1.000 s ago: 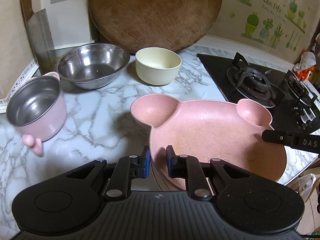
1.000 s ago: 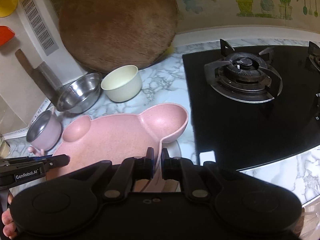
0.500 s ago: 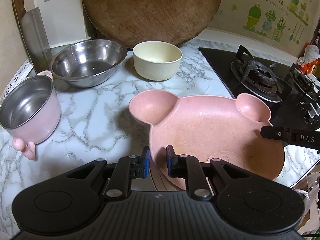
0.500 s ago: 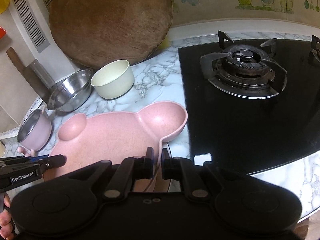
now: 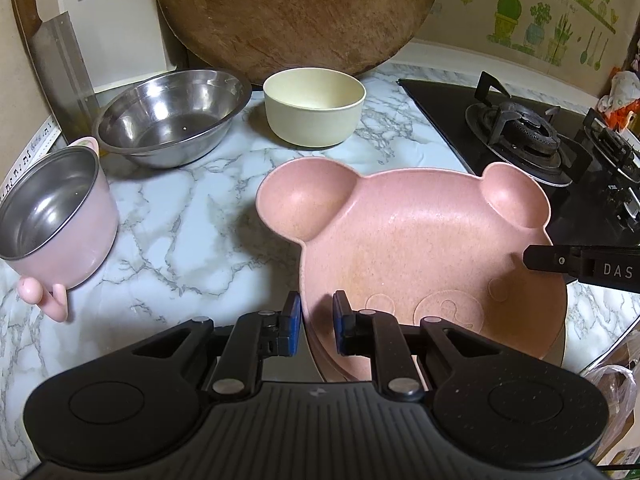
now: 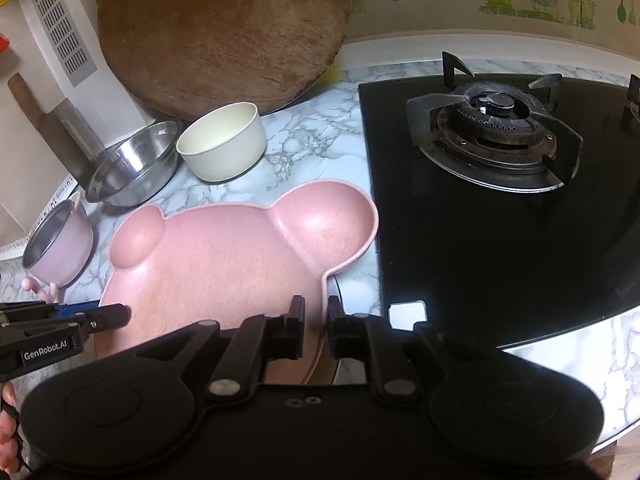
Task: Organize plates and bowls
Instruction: 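Carry the pink bear plate over and lower it onto the white plates, then open both grippers and lift away from the pink plate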
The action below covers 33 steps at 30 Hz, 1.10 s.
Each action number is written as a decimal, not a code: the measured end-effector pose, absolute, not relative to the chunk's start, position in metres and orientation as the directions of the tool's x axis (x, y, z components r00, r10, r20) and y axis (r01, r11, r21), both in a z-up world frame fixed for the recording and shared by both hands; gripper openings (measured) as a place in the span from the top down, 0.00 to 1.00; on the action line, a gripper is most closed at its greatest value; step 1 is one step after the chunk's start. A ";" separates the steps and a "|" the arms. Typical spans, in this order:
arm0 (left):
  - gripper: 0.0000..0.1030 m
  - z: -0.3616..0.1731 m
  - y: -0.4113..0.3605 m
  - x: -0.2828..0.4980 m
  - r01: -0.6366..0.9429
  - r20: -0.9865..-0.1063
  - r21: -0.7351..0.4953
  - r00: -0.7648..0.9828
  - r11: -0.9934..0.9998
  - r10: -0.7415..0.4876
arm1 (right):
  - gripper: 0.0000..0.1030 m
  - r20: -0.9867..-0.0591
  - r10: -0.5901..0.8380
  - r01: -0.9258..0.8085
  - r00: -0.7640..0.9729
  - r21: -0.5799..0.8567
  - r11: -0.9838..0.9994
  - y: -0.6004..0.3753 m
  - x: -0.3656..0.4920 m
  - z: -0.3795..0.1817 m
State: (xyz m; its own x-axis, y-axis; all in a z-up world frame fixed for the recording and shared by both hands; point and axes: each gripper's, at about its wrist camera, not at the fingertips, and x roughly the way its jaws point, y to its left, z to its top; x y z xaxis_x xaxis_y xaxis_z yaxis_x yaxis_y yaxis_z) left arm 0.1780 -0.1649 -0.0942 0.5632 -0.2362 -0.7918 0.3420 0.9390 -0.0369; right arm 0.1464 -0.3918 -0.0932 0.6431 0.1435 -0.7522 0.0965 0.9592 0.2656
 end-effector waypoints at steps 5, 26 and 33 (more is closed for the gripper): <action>0.85 -0.095 -0.163 0.178 0.344 -0.796 -0.052 0.553 0.938 -0.247 | 0.84 -0.757 0.132 0.096 0.640 0.250 0.964 -0.389 0.146 -0.092; 0.41 -0.070 -0.148 0.152 0.361 -0.727 -0.067 0.621 0.930 -0.293 | 0.39 -0.718 0.107 0.076 0.688 0.218 0.973 -0.375 0.119 -0.061; 0.41 -0.051 -0.135 0.134 0.381 -0.685 -0.069 0.654 0.922 -0.321 | 0.30 -0.677 0.142 0.001 0.722 0.206 0.978 -0.349 0.108 -0.039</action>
State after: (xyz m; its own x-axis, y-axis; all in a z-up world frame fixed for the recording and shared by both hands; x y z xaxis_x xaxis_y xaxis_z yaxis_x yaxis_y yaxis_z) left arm 0.1337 -0.1353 -0.0512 0.6545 -0.3211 -0.6845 0.3806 0.9222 -0.0687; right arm 0.1083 -0.3486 -0.0394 0.7222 0.1421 -0.6770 0.0010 0.9785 0.2064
